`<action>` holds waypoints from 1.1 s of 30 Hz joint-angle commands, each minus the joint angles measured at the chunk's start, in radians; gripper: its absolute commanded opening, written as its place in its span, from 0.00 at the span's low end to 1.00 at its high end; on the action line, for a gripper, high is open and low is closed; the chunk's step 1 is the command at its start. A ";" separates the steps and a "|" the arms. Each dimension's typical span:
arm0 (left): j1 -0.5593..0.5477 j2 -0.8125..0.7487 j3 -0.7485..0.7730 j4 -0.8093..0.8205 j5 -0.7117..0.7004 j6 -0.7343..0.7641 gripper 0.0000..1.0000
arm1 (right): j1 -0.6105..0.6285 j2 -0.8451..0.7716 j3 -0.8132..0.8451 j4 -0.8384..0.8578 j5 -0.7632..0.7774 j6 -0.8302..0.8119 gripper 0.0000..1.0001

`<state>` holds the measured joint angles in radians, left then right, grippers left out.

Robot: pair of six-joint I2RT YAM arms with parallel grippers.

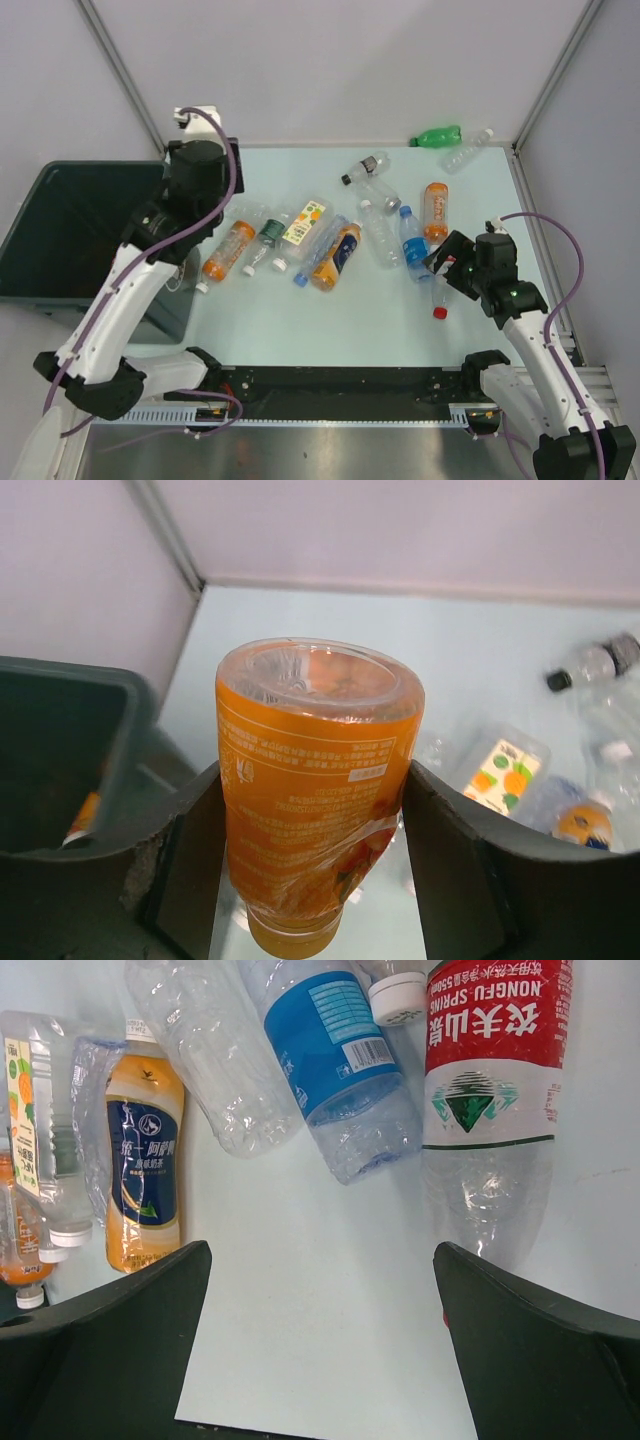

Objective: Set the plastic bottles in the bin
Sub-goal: Pick up the plastic bottle at the center of the board, then place the plastic bottle in the trash bin.

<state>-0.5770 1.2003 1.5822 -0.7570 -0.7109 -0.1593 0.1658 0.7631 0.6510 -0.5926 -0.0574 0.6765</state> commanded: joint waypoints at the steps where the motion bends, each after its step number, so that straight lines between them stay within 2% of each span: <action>1: 0.054 -0.042 0.062 0.027 -0.078 0.081 0.48 | -0.009 0.001 -0.002 0.034 -0.013 -0.009 0.99; 8: 0.163 -0.083 0.098 0.045 -0.148 0.103 0.52 | -0.017 0.004 -0.002 0.031 -0.018 -0.015 0.99; 12: 0.296 -0.122 0.081 0.054 -0.098 0.052 0.54 | -0.020 0.008 -0.002 0.033 -0.019 -0.017 0.99; 18: 0.443 -0.179 0.045 0.042 -0.097 -0.037 0.56 | -0.025 0.018 -0.002 0.043 -0.032 -0.018 0.99; 24: 0.519 -0.229 -0.025 0.039 -0.265 -0.146 0.60 | -0.026 0.027 -0.002 0.050 -0.045 -0.015 0.99; 27: 0.526 -0.257 -0.066 0.038 -0.337 -0.172 0.73 | -0.026 0.030 -0.002 0.050 -0.051 -0.015 0.98; 31: 0.532 -0.278 -0.082 0.021 -0.397 -0.195 0.99 | -0.026 0.025 -0.002 0.051 -0.055 -0.015 0.98; 33: 0.534 -0.289 -0.085 0.033 -0.398 -0.194 1.00 | -0.026 0.024 -0.002 0.051 -0.059 -0.015 0.98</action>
<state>-0.0555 0.9283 1.5047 -0.7448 -1.0367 -0.3180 0.1436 0.7929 0.6506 -0.5674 -0.0963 0.6758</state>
